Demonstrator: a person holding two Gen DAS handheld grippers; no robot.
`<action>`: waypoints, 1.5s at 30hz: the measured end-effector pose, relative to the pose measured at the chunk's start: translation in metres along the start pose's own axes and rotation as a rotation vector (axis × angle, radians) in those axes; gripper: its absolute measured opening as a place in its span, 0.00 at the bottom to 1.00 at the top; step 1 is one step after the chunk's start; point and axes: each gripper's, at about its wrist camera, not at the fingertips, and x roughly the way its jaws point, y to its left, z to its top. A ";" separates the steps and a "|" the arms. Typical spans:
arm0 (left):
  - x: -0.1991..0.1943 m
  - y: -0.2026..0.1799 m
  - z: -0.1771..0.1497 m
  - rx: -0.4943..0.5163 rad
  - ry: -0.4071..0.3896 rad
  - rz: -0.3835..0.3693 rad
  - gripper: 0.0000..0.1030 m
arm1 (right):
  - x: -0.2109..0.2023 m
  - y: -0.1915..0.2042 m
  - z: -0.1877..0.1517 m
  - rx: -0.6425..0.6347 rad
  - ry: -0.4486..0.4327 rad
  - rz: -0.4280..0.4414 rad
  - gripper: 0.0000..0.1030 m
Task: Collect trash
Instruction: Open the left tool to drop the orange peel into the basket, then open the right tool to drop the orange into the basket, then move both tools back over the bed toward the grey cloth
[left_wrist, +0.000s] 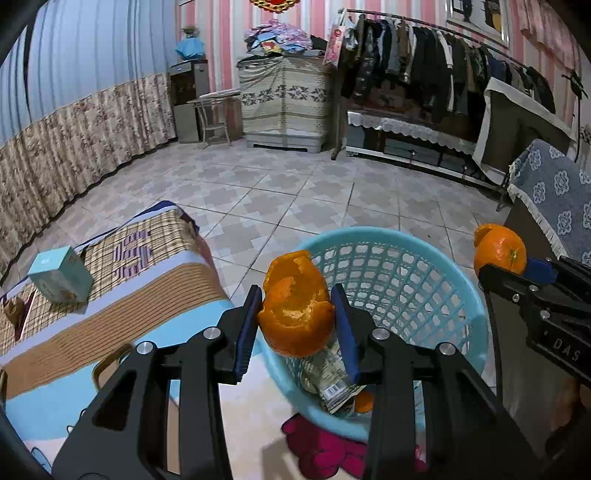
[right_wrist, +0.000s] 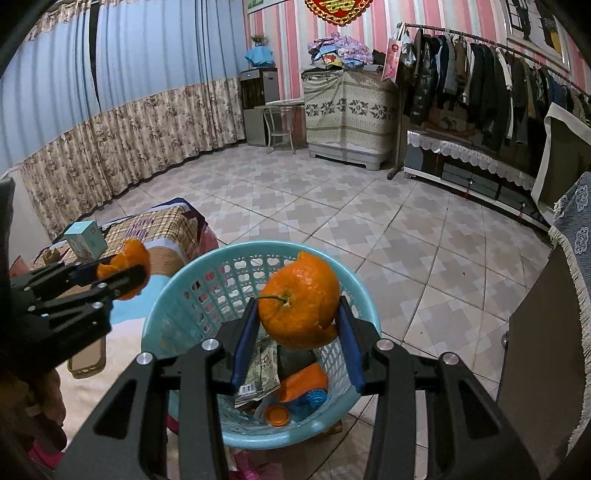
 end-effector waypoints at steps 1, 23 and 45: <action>0.002 -0.002 0.001 0.003 0.005 -0.004 0.39 | 0.001 -0.001 0.000 0.003 0.001 0.000 0.41; -0.040 0.052 0.003 -0.096 -0.079 0.165 0.95 | 0.022 0.018 -0.004 0.001 0.024 0.022 0.41; -0.076 0.107 -0.016 -0.147 -0.093 0.229 0.95 | 0.022 0.034 0.008 0.014 -0.013 -0.048 0.88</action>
